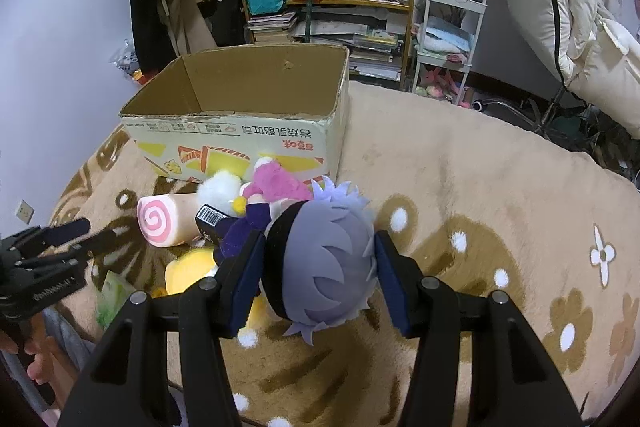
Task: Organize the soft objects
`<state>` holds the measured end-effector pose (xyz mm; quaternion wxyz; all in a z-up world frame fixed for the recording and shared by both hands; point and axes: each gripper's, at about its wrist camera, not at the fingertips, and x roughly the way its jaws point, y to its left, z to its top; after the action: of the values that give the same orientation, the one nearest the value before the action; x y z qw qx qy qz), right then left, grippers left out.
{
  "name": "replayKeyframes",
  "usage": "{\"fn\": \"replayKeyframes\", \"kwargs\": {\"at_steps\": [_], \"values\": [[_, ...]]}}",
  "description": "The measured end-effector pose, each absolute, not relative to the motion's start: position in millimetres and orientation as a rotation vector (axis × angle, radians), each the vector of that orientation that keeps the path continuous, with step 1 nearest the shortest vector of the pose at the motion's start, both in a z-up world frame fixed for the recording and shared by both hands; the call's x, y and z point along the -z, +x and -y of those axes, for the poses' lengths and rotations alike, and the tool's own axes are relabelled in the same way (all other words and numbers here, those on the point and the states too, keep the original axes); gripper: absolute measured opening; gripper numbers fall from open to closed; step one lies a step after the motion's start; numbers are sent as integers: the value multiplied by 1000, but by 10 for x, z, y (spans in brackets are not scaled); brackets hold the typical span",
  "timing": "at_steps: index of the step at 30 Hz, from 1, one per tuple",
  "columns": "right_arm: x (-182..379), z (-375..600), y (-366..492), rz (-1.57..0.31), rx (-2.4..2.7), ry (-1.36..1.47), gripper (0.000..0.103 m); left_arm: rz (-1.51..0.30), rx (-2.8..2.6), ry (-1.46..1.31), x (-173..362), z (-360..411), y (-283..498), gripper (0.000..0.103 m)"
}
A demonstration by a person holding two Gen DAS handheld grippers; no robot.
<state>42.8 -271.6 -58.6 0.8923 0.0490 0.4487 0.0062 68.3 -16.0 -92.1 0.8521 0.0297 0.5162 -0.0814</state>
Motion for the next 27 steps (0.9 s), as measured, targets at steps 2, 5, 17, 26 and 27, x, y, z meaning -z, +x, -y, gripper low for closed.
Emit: {"fn": "replayKeyframes", "kwargs": {"at_steps": [2, 5, 17, 26, 27], "values": [[593, 2719, 425, -933, -17, 101, 58, -1145, 158, 78, 1016, 168, 685, 61], [599, 2727, 436, -936, -24, 103, 58, -1232, 141, 91, 1150, 146, 683, 71], [628, 2726, 443, -949, -35, 112, 58, -1502, 105, 146, 1659, 151, 699, 86], [594, 2745, 428, -910, -10, 114, 58, -1413, 129, 149, 1487, 226, 570, 60], [581, 2757, 423, -899, -5, 120, 58, -1367, 140, 145, 1402, 244, 543, 60]]}}
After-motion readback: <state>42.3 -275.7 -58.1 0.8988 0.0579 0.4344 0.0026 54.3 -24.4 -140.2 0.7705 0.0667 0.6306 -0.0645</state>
